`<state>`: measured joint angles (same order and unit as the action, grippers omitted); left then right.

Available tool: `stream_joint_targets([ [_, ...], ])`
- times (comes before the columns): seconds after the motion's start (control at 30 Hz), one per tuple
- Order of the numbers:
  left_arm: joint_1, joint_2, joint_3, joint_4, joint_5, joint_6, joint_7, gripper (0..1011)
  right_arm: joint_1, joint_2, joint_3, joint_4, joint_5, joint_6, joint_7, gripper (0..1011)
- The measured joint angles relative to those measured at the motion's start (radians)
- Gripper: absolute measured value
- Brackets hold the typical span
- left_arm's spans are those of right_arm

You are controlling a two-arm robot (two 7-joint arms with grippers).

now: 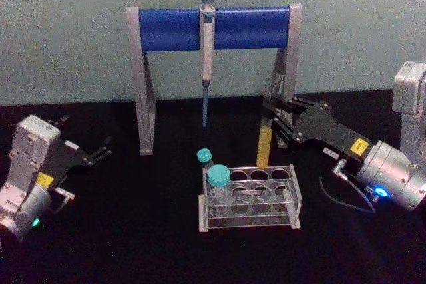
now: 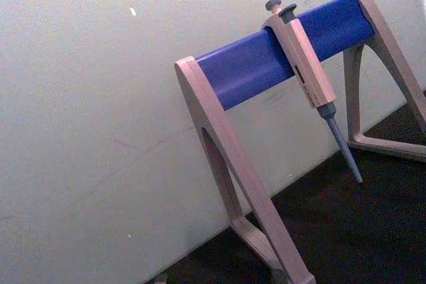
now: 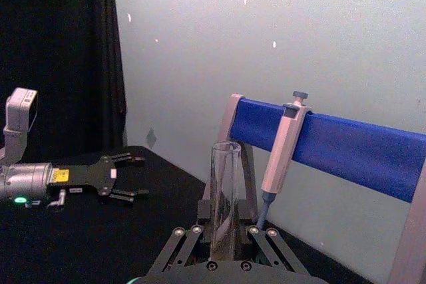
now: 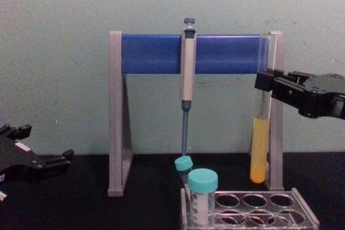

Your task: Pick up the test tube from the test tube rack, shake it, then place it back into the test tube rack.

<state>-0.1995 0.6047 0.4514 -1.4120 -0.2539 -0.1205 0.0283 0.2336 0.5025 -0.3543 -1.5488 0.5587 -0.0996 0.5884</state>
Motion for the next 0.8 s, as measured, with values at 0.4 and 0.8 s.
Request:
stream_joint_targets([
  [0.4,0.000,0.000,0.000,0.000,0.000,0.000,0.000,1001,0.008,0.002,-0.018,0.023,0.006,-0.006,0.008,228],
  [0.8,0.000,0.000,0.000,0.000,0.000,0.000,0.000,1001,0.030,-0.011,-0.037,0.078,0.004,-0.006,0.013,229],
])
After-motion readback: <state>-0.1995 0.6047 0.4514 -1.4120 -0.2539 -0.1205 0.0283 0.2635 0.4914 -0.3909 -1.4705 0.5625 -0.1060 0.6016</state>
